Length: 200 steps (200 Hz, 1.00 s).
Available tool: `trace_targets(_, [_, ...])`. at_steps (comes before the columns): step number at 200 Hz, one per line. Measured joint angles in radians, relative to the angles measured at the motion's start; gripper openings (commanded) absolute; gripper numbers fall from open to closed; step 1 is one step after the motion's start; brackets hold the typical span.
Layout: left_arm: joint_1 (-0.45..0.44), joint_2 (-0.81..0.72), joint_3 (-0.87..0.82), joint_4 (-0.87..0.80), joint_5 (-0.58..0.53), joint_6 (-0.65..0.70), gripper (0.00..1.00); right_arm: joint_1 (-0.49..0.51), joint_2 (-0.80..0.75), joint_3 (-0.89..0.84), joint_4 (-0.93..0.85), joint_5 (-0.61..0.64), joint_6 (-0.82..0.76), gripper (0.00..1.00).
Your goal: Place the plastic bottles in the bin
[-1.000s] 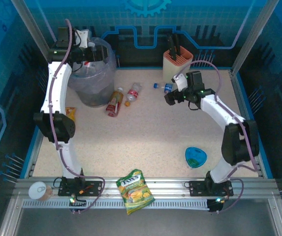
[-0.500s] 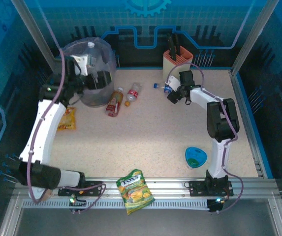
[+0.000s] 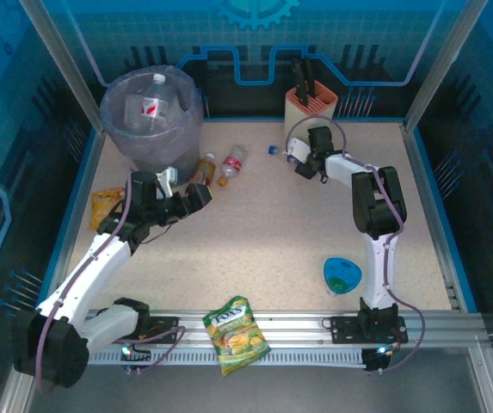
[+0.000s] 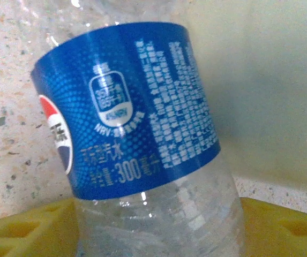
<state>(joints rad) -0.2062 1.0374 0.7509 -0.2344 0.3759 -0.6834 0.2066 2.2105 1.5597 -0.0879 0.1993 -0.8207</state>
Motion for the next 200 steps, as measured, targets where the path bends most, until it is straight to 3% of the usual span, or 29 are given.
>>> trace_targets(63, [0.000,0.039,-0.013,0.106,0.020,-0.056,0.98,0.002,-0.006,-0.029,0.050,0.002,-0.013,0.56])
trace_targets(111, [-0.005,0.059,-0.011,0.169,0.033,-0.094,0.98,0.003,-0.057,-0.089,0.051,0.002,-0.013,0.56])
trace_targets(153, [-0.036,0.089,-0.011,0.301,0.023,-0.149,0.99,0.022,-0.183,-0.165,0.037,0.003,0.060,0.55])
trace_targets(200, [-0.068,0.194,0.014,0.466,0.006,-0.232,0.99,0.071,-0.400,-0.255,0.012,0.000,0.242,0.56])
